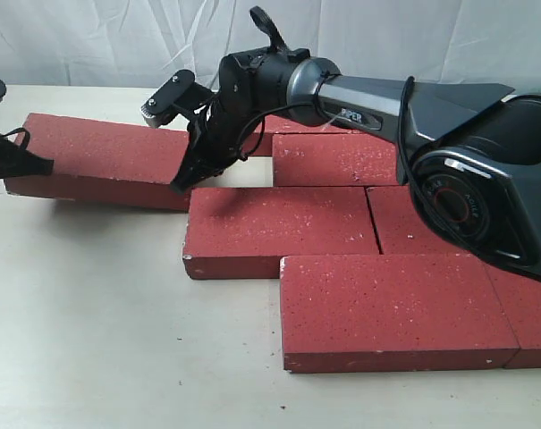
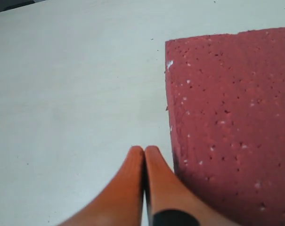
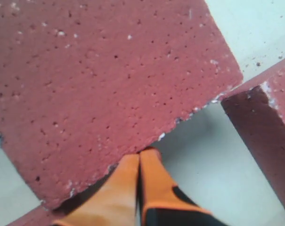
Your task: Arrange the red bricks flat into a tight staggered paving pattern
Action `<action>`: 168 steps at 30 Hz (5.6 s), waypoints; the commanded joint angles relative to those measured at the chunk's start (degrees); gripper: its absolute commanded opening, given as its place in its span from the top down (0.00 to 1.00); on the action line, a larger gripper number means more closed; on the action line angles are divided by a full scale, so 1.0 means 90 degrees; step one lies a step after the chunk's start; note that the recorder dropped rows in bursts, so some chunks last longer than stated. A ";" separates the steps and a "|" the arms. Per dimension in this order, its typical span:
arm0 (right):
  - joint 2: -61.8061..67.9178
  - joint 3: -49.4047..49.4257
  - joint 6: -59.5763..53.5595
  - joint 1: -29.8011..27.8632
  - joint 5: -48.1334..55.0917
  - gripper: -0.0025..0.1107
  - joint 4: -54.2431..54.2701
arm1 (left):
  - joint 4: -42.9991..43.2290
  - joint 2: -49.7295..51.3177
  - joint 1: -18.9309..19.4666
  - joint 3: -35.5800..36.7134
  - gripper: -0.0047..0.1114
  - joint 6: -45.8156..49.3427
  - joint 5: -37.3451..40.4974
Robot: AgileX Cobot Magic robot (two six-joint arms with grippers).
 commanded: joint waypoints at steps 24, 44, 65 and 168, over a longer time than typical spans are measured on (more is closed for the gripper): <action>-0.0119 -0.0076 0.1291 0.0091 0.0093 0.99 -0.1925 | 0.0098 0.0024 -0.0099 -0.0010 0.96 -0.0094 0.0025; -0.0044 -0.0345 0.2516 0.0010 -0.0703 0.99 -0.2363 | 0.0325 0.0646 0.0982 -0.0327 0.96 -0.0762 0.0607; 0.1083 -0.1649 0.1810 -0.0361 -0.0070 0.99 -0.0151 | 0.0424 0.0974 0.0982 -0.0589 0.96 -0.1196 0.0976; 0.0680 -0.1649 -0.1211 0.0489 0.1483 0.99 0.1343 | 0.3697 0.1144 0.0463 -0.0832 0.96 -0.4743 -0.0119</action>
